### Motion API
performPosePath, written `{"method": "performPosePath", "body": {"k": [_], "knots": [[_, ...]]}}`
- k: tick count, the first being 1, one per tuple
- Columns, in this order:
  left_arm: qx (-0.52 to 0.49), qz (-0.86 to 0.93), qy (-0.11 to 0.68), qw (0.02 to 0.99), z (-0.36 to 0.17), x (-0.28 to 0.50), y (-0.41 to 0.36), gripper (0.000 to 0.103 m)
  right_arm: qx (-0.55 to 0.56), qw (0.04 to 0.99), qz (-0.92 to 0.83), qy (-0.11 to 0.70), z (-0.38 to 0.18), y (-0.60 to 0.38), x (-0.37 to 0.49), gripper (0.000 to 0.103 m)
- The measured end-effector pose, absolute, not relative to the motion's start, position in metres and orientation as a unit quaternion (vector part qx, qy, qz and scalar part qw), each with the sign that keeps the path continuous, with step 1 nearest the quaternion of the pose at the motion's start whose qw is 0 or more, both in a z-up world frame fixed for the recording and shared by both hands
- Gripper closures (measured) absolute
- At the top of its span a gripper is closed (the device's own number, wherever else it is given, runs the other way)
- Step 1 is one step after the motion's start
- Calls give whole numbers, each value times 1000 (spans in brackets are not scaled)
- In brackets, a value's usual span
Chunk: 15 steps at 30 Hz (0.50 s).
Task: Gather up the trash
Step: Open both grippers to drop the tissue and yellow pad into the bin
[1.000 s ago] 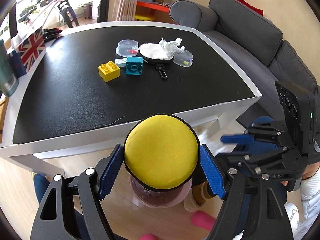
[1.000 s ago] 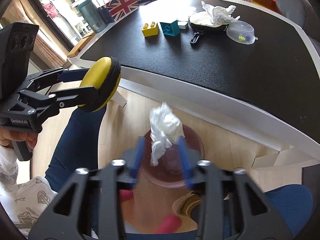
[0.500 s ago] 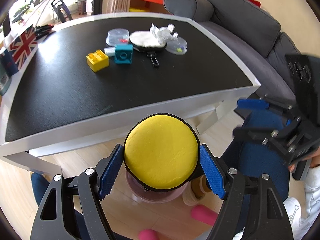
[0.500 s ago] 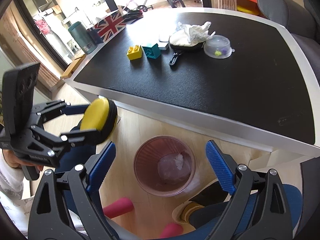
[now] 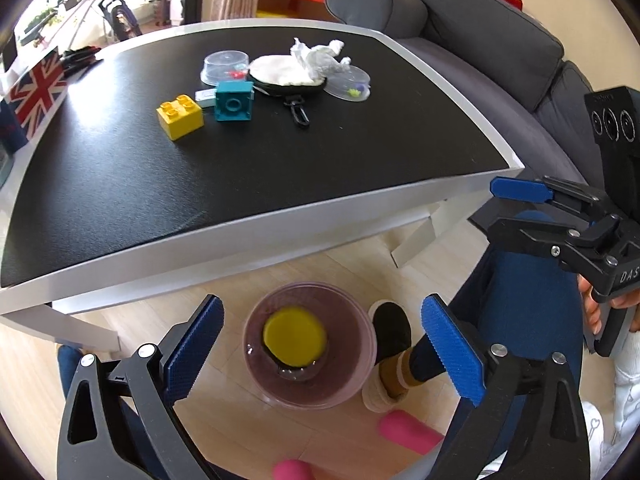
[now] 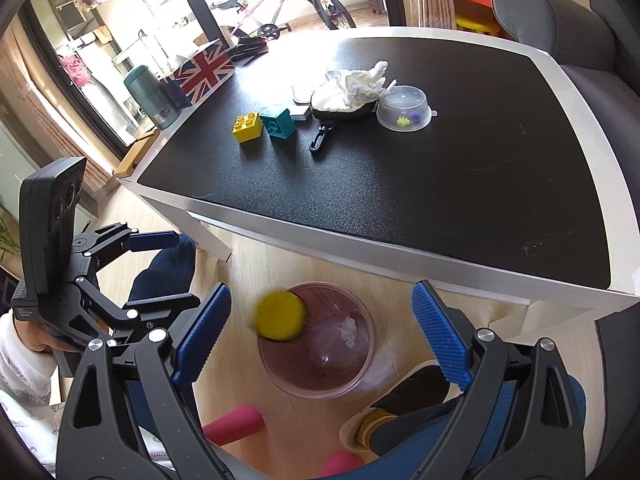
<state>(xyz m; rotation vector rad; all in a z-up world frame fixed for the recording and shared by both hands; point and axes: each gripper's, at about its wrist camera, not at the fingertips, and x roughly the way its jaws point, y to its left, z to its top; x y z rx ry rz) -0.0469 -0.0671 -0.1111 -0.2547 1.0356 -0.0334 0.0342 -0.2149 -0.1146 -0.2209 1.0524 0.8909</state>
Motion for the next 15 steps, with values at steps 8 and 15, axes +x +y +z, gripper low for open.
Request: {"method": "performPosePath", "body": {"k": [8,15], "knots": [[-130,-10,487,864,-105,-49,-61,8,-101,765,413,484,-114,-213,34,13],[-131,-5,471,872,-91,-50,-56,8,-99,767,413,482,-108,-210,37,12]]}}
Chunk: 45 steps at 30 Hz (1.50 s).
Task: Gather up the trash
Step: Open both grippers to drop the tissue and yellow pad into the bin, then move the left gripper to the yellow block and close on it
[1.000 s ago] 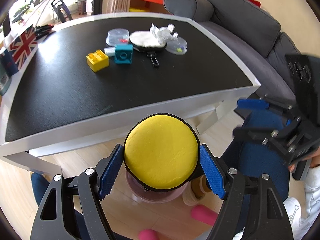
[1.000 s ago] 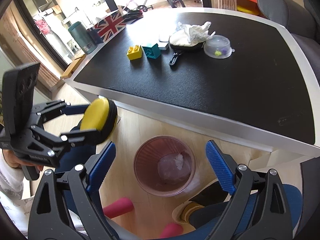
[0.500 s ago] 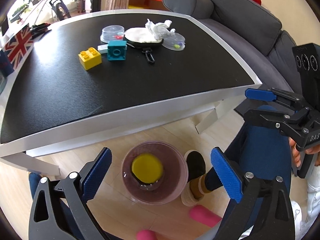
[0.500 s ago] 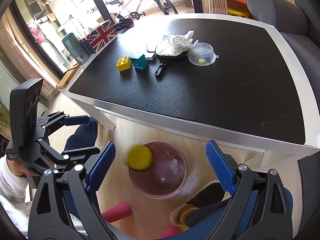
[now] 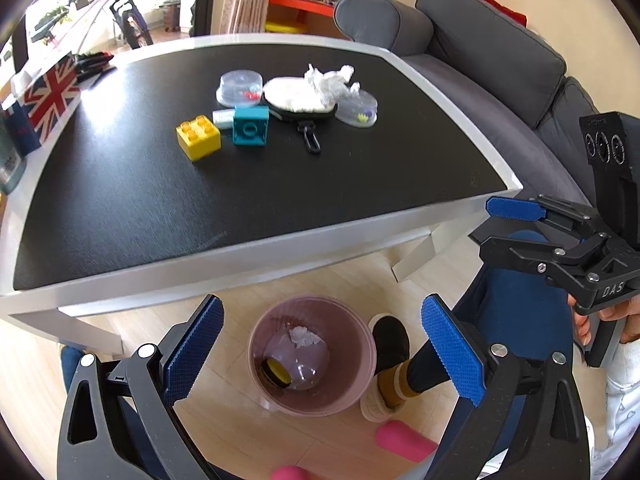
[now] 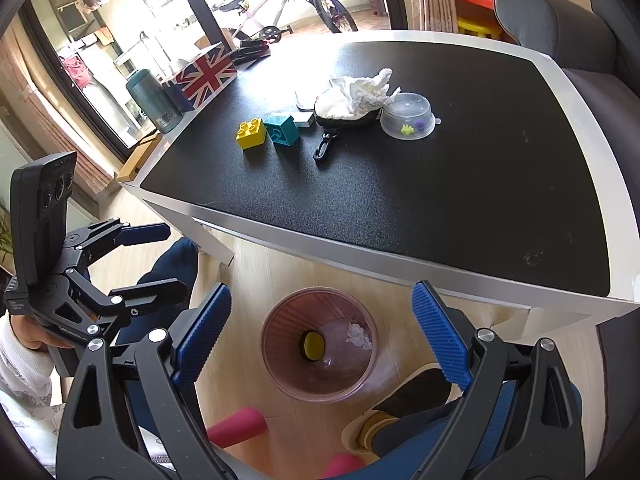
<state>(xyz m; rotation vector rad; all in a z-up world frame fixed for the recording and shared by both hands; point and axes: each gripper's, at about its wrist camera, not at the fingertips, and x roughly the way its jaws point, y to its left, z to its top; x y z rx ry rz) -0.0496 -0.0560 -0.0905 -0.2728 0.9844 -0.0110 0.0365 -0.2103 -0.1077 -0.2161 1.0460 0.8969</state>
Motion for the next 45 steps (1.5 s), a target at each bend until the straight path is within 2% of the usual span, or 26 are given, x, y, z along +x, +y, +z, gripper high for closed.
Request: {"method": "performPosePath", "body": {"k": [20,43,44,45], "knots": [[-120,42,421,898,-46,-3,2,8,-101,792,400,450,-71,-185,87,10],[-87,69,484,868,-107,67,47,8,-102,789,396,458,-71,-179,94,9],[-85,70,483,869,-108,68,48,9,-102,789,395,459,-71,-179,95,9],[-82,70,482,869,-109,69,49,15,-102,789,394,461,-73,-179,95,9]]}}
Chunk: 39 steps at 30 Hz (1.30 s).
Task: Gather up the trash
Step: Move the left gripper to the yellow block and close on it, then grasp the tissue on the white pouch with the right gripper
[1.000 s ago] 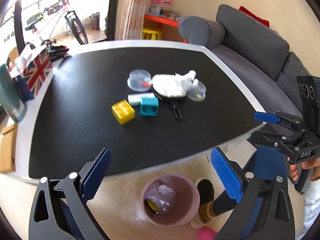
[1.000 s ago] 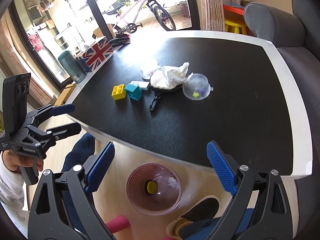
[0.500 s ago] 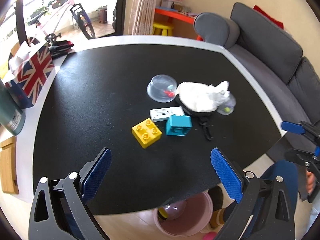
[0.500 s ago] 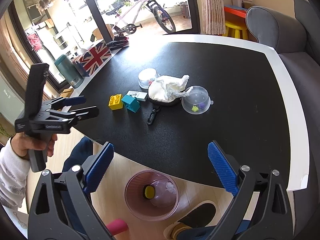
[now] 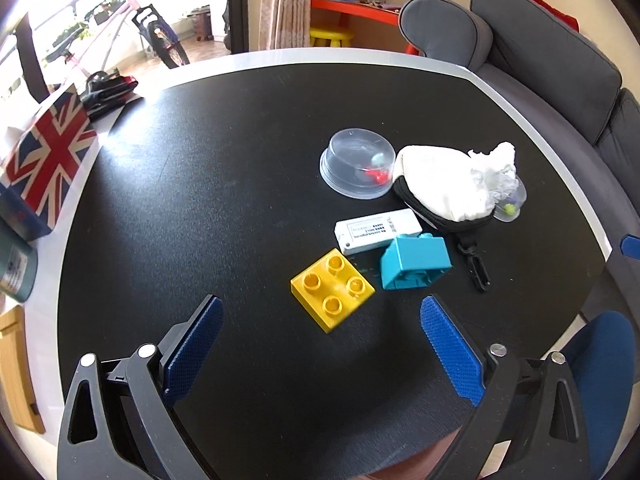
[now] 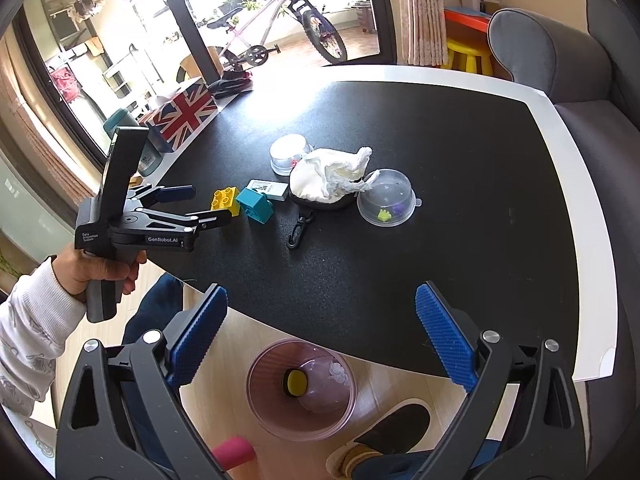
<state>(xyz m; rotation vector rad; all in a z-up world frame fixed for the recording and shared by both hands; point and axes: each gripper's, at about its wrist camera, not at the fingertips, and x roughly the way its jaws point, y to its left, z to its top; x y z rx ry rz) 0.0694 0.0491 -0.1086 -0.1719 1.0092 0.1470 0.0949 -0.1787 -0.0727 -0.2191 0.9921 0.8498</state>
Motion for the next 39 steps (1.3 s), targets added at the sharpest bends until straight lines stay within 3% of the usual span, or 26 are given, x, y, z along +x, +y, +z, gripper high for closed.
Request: {"method": "performPosePath", "body": {"k": [1,8,10,11,39], "knots": [[-81,71,485,868,-110,71,50,26,-102,788,394,462,-74,-179,95,9],[-83,63,486,868,-114,75,51,42,-102,786,394,465,-76,-177,97,9],[-85,60,489,866,-115,76,50,57,-102,786,394,466,-77,-176,96,9],[-85,59,491,865,-116,76,50,59,-102,786,394,466,-77,-176,96,9],[-102,61,448,886,-67,55,48,59,-139,788,390,456,-86,-138,148,9]]}}
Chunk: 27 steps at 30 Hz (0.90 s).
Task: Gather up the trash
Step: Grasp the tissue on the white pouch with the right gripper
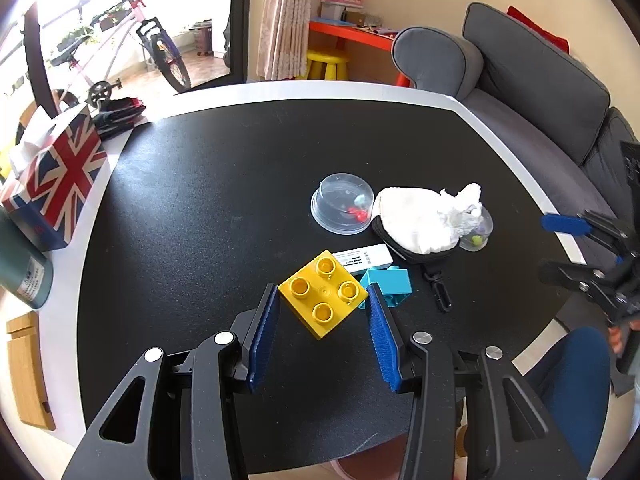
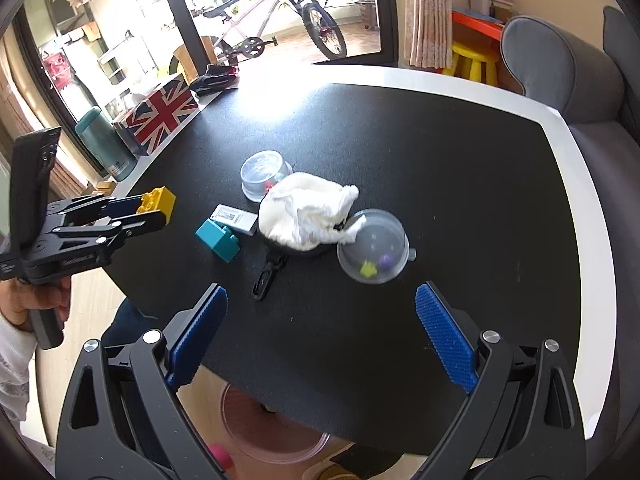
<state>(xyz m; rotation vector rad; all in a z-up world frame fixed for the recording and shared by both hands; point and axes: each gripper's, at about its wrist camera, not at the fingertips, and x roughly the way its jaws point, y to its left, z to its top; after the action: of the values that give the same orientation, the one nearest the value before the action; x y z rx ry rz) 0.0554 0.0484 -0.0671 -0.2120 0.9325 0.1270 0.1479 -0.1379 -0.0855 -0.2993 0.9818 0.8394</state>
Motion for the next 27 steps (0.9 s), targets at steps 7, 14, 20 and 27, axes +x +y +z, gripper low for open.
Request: {"method": "performPosePath", "body": {"k": [7,14,20,27], "knots": [[-108,55,445,887,-62,53,47,59,-167,782,393,454,-89,-112,167,9],[-113,50,443,888,-61,51,45,59,-200,768,398,460,-102,-88,182,28],[-119,48,442,888,-62,49,46,59,-212,759,400,468,-113,-74,189,68],[-120,46,440,889,-62,48,45,59,-210,765,403,457,-110,-74,184,86]]}}
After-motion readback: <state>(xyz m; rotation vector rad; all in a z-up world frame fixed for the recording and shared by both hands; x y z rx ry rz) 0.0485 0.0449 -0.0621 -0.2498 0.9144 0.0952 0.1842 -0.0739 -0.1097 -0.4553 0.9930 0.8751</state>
